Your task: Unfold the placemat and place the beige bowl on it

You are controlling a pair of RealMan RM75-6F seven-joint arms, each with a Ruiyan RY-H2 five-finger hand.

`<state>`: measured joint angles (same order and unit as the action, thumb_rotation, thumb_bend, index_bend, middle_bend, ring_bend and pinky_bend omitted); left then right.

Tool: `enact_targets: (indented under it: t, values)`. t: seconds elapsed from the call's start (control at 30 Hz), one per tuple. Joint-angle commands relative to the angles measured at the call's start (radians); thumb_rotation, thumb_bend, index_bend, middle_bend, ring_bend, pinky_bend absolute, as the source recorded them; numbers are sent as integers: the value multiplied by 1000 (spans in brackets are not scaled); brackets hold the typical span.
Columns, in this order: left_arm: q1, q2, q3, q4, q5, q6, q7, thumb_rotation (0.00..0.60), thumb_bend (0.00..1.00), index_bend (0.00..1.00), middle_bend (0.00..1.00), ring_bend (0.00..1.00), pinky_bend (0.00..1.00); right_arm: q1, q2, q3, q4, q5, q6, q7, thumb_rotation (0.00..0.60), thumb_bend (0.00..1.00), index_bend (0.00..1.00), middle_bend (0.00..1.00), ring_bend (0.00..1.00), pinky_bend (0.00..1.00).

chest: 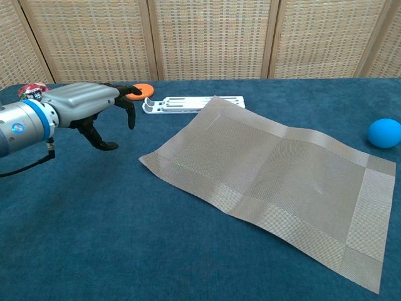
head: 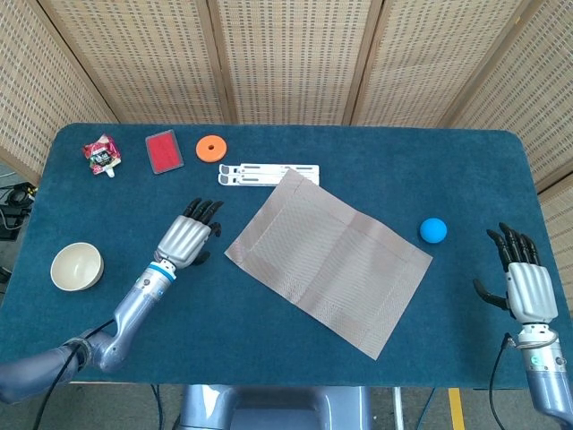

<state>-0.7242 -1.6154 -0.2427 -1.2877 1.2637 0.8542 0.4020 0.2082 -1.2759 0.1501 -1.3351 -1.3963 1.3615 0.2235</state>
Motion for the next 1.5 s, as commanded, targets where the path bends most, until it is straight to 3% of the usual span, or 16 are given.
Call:
enact_targets:
  t: [0.03, 0.4, 0.73, 1.03, 1.33, 1.5]
  values:
    - [-56, -79, 6, 99, -31, -42, 23, 600, 302, 425, 0, 0, 0, 2, -1, 4, 8, 7, -7, 7, 600, 458, 119, 0, 0, 0]
    - [-102, -162, 30, 211, -36, -58, -5, 600, 300, 369, 0, 0, 0, 4, 2, 17, 12, 24, -17, 36, 600, 462, 100, 0, 0, 0]
    - [-144, -233, 41, 300, -49, -86, -21, 600, 309, 414, 0, 0, 0, 3, 4, 26, 13, 34, -20, 54, 600, 462, 101, 0, 0, 0]
    - [-163, -299, 45, 377, -32, -61, -58, 600, 495, 563, 0, 0, 0, 3, 5, 29, 15, 36, -23, 68, 600, 463, 100, 0, 0, 0]
    - [-136, -257, 57, 326, -16, -13, -83, 600, 520, 604, 0, 0, 0, 2, 8, 28, 9, 30, -18, 72, 600, 462, 101, 0, 0, 0]
    - [-94, -187, 83, 221, 8, 42, -79, 600, 519, 599, 0, 0, 0, 0, 11, 29, 5, 29, -13, 72, 600, 463, 101, 0, 0, 0]
